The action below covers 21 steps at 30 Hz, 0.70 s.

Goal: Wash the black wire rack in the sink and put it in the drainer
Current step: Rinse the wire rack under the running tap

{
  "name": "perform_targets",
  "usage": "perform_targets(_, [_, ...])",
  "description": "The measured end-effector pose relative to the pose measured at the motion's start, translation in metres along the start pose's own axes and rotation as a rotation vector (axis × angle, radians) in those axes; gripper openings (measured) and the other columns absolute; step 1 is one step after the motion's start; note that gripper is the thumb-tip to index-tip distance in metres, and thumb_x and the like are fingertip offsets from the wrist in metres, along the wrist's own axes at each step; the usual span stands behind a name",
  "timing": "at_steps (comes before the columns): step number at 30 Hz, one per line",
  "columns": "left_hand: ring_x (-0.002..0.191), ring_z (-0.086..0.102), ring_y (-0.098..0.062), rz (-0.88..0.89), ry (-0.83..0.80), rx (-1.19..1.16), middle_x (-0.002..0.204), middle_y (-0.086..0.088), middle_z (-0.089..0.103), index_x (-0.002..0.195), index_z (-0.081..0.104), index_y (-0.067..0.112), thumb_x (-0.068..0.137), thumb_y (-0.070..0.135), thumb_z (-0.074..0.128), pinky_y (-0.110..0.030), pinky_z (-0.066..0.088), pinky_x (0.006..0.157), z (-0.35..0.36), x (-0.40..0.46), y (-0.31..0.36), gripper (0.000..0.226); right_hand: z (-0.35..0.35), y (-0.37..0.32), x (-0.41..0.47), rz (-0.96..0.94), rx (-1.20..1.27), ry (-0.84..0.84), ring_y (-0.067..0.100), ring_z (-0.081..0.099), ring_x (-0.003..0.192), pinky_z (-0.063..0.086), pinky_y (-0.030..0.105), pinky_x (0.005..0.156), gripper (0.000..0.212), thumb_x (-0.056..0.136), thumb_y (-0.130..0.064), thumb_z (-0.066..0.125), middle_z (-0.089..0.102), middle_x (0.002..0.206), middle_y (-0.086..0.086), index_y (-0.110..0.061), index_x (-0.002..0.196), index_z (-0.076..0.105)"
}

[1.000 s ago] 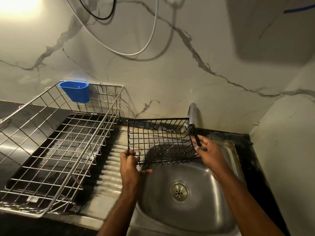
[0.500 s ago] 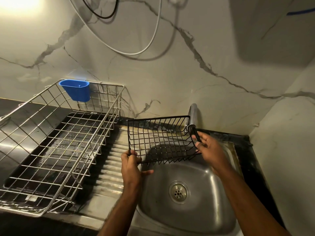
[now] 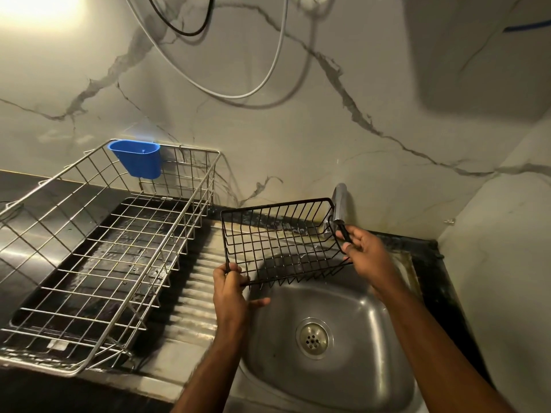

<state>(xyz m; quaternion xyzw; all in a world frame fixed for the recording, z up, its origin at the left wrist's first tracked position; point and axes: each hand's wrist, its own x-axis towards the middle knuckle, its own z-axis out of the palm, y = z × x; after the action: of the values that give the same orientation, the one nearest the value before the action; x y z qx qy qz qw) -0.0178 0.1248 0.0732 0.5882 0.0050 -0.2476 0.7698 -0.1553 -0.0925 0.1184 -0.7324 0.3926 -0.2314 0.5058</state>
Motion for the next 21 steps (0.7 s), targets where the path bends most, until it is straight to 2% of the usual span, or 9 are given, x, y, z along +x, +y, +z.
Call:
perform_targets(7, [0.110,0.054,-0.030,0.002,-0.004,-0.011,0.112,-0.009,0.051,0.109,0.055,0.023,0.076,0.032,0.046,-0.043,0.058,0.057,0.002,-0.001,0.001,0.035,-0.001,0.001,-0.001,0.000,0.001,0.002,0.010,0.058,0.117,0.047,0.016,0.076,0.048,0.099,0.001,0.053,0.062,0.130,-0.009,-0.016,0.144,0.049])
perform_targets(12, [0.111,0.056,-0.030,0.008,-0.024,0.022,0.114,-0.010,0.051,0.112,0.054,0.023,0.078,0.033,0.048,-0.045,0.059,0.058,0.000,-0.004,0.001,0.036,-0.001,0.004,0.003,-0.026,-0.017,0.002,0.011,0.058,0.118,0.048,0.006,0.064,0.047,0.099,0.002,0.052,0.062,0.125,-0.010,-0.014,0.143,0.051])
perform_targets(13, [0.110,0.057,-0.029,0.010,-0.025,0.032,0.114,-0.009,0.052,0.112,0.054,0.023,0.080,0.034,0.050,-0.045,0.059,0.058,0.001,-0.005,0.001,0.035,-0.001,0.004,0.004,-0.029,-0.018,0.005,0.011,0.058,0.118,0.049,0.007,0.066,0.046,0.099,0.002,0.052,0.063,0.125,-0.010,-0.015,0.142,0.051])
perform_targets(14, [0.109,0.057,-0.029,0.014,-0.029,0.041,0.114,-0.009,0.052,0.112,0.054,0.023,0.084,0.035,0.052,-0.045,0.060,0.059,0.001,-0.005,0.001,0.031,-0.002,0.005,0.006,-0.033,-0.022,0.009,0.012,0.059,0.119,0.051,0.011,0.073,0.047,0.099,0.002,0.052,0.063,0.124,-0.011,-0.015,0.142,0.052])
perform_targets(15, [0.108,0.058,-0.028,0.017,-0.034,0.048,0.113,-0.008,0.053,0.112,0.054,0.024,0.091,0.032,0.053,-0.046,0.060,0.060,0.001,-0.005,0.001,0.023,-0.002,0.006,0.007,-0.031,-0.020,0.014,0.014,0.060,0.120,0.055,0.021,0.084,0.048,0.099,0.002,0.053,0.065,0.124,-0.011,-0.016,0.143,0.052])
perform_targets(17, [0.109,0.059,-0.030,0.017,-0.046,0.053,0.113,-0.008,0.054,0.111,0.055,0.023,0.100,0.025,0.051,-0.047,0.060,0.061,0.001,-0.006,-0.001,0.011,-0.004,0.009,0.010,-0.024,-0.026,0.020,0.017,0.061,0.121,0.052,0.042,0.100,0.049,0.098,0.002,0.053,0.067,0.126,-0.007,-0.015,0.144,0.051])
perform_targets(21, [0.112,0.058,-0.032,0.008,-0.052,0.064,0.115,-0.009,0.055,0.111,0.056,0.022,0.082,0.040,0.054,-0.047,0.060,0.060,0.003,-0.008,0.000,0.034,-0.006,0.009,0.011,-0.011,-0.018,0.038,0.019,0.061,0.121,0.049,0.047,0.104,0.051,0.097,0.002,0.054,0.065,0.132,-0.001,-0.015,0.145,0.049])
